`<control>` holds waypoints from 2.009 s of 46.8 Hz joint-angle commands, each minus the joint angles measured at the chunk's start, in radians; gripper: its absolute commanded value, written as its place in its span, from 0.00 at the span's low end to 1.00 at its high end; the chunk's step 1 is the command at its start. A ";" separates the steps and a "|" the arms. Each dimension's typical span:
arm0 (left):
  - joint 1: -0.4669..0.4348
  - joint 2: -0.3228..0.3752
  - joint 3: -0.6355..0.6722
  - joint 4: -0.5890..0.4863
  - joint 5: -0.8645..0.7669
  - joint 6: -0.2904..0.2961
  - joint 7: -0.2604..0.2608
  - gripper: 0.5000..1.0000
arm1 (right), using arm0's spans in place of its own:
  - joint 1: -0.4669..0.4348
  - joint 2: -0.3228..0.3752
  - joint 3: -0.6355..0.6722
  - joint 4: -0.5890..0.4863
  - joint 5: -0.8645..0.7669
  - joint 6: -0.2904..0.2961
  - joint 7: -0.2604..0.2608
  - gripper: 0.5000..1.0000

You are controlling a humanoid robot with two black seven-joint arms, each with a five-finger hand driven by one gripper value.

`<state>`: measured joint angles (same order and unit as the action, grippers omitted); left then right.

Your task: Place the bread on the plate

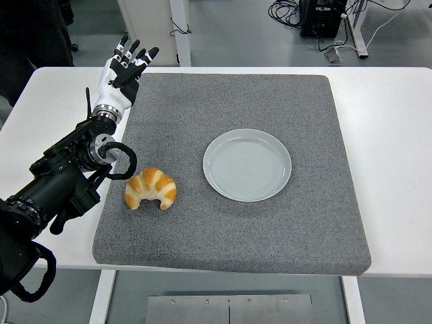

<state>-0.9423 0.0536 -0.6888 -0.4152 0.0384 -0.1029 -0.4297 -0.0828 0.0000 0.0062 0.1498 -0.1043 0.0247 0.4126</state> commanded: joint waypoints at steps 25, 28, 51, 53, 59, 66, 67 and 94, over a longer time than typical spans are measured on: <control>-0.119 0.150 0.242 -0.079 0.052 0.012 0.009 0.94 | 0.000 0.000 0.000 0.001 0.000 0.000 0.000 1.00; -0.133 0.169 0.285 -0.106 0.063 0.012 0.011 0.94 | 0.000 0.000 0.000 -0.001 0.000 0.000 0.000 1.00; -0.260 0.468 0.591 -0.481 0.325 0.015 0.026 0.94 | 0.000 0.000 0.000 -0.001 0.000 0.000 0.000 1.00; -0.271 0.489 0.609 -0.504 0.350 0.014 0.026 0.94 | 0.000 0.000 0.000 -0.001 0.000 0.001 0.000 1.00; -0.291 0.555 0.646 -0.583 0.451 0.014 0.026 0.94 | 0.000 0.000 0.000 -0.001 0.000 0.000 0.000 1.00; -0.299 0.617 0.661 -0.643 0.589 0.014 0.026 0.94 | 0.000 0.000 0.000 0.001 0.000 0.000 0.000 1.00; -0.299 0.618 0.661 -0.649 0.601 0.014 0.026 0.94 | 0.000 0.000 0.000 0.001 0.000 0.000 0.000 1.00; -0.322 0.761 0.663 -0.915 0.808 0.009 0.189 0.94 | 0.000 0.000 0.000 0.000 0.000 0.000 0.000 1.00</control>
<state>-1.2623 0.7960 -0.0256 -1.3011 0.8280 -0.0911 -0.2423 -0.0828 0.0000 0.0061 0.1497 -0.1043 0.0245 0.4127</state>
